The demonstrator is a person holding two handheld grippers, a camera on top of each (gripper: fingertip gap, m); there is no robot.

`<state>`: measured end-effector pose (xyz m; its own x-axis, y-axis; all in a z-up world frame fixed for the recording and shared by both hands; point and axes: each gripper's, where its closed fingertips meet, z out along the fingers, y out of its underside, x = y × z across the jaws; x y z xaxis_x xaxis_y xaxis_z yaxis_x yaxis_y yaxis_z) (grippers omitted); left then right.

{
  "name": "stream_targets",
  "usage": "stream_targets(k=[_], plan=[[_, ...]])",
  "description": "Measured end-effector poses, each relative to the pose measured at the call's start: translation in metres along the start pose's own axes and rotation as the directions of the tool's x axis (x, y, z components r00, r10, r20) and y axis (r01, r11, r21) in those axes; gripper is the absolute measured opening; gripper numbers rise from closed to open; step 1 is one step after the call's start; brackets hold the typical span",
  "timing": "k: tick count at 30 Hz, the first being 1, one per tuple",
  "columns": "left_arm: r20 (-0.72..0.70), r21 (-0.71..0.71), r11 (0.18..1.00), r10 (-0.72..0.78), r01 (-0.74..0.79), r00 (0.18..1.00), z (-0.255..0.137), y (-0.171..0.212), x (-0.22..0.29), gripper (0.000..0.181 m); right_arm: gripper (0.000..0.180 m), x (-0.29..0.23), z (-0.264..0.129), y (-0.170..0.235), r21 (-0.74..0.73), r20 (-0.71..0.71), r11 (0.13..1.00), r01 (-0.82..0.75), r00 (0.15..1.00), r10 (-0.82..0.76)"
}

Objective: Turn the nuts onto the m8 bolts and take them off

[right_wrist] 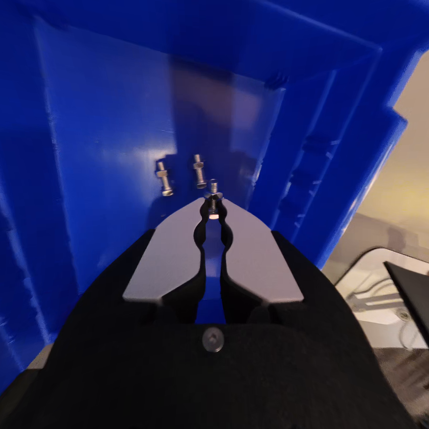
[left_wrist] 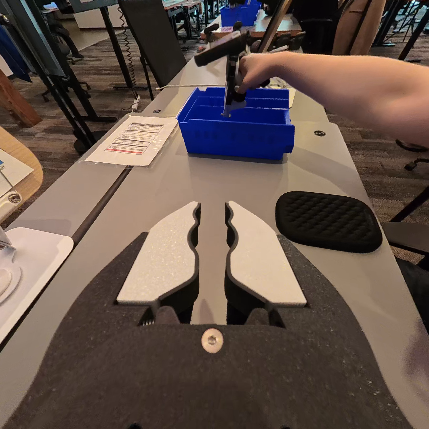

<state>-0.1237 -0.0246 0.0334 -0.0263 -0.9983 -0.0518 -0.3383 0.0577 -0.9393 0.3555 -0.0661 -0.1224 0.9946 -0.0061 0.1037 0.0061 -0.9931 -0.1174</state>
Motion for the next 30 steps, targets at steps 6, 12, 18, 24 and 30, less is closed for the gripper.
stream_targets(k=[6,12,18,24,30], plan=[[-0.001,-0.043,0.999,0.027,-0.027,1.000,0.005,0.007,0.002,0.020,0.007,0.011,0.025,-0.001,-0.065,-0.010,0.997,0.044,0.999,-0.044],[-0.003,-0.053,0.998,0.027,-0.027,1.000,0.009,0.010,0.002,0.020,0.007,0.008,0.035,-0.008,-0.075,0.011,0.994,0.077,0.997,-0.076],[0.000,-0.067,0.998,0.023,-0.023,1.000,0.012,0.014,0.000,0.020,0.007,0.010,0.036,-0.012,-0.079,0.005,0.993,0.093,0.996,-0.093],[-0.004,-0.079,0.997,0.026,-0.026,1.000,0.014,0.017,0.000,0.021,0.007,0.010,0.040,-0.011,-0.107,0.015,0.989,0.102,0.995,-0.101],[0.000,-0.081,0.996,0.023,-0.023,1.000,0.013,0.018,-0.002,0.022,0.008,0.009,0.040,-0.010,-0.115,0.015,0.988,0.106,0.994,-0.105]])
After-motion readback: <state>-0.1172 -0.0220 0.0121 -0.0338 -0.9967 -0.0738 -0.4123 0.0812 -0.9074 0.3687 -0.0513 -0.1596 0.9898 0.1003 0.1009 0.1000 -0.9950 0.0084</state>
